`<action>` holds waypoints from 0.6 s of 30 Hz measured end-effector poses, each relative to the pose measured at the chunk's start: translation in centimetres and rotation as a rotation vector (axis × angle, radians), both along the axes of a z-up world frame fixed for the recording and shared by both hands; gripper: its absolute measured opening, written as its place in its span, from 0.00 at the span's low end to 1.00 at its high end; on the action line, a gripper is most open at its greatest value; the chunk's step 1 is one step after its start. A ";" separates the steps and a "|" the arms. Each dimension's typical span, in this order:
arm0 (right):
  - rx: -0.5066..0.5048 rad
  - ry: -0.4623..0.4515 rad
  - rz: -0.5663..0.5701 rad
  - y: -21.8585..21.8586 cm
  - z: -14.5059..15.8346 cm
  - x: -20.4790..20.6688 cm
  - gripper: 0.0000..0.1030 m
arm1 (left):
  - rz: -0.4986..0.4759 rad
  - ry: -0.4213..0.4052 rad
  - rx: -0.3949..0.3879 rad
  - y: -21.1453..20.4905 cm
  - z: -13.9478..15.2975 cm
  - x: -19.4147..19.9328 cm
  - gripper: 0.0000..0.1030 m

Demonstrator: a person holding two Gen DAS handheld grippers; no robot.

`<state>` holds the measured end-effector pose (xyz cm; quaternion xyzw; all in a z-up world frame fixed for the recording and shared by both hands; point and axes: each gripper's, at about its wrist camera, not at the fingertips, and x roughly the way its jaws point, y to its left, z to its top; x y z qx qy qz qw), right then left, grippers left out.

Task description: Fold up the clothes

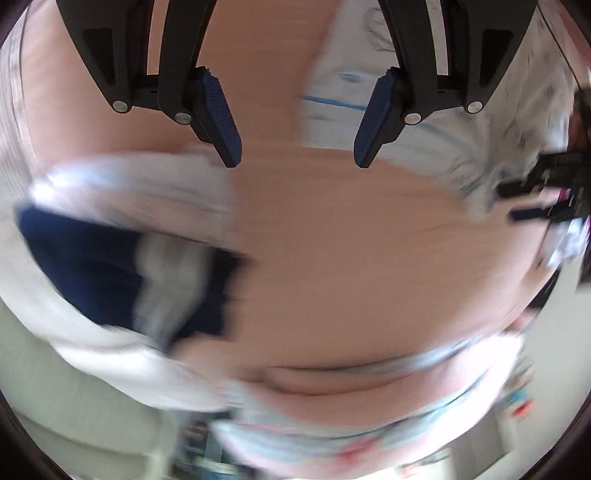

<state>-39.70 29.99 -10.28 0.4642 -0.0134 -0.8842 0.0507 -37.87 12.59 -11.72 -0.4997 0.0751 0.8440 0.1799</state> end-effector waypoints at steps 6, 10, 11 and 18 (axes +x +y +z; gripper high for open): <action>0.113 -0.070 0.055 -6.4 -5.6 0.4 0.21 | 0.018 -0.029 0.032 -0.2 -1.1 1.1 0.57; 0.167 -0.071 0.039 -7.1 -5.9 -0.3 0.11 | 0.041 -0.042 0.055 0.1 -1.7 1.4 0.57; 0.217 -0.071 0.016 -7.2 -5.8 -0.3 0.12 | 0.042 -0.035 0.052 0.2 -1.6 1.5 0.57; 0.351 -0.101 -0.187 -3.0 -4.5 -0.1 0.12 | -0.029 0.049 0.068 1.1 -0.8 2.4 0.57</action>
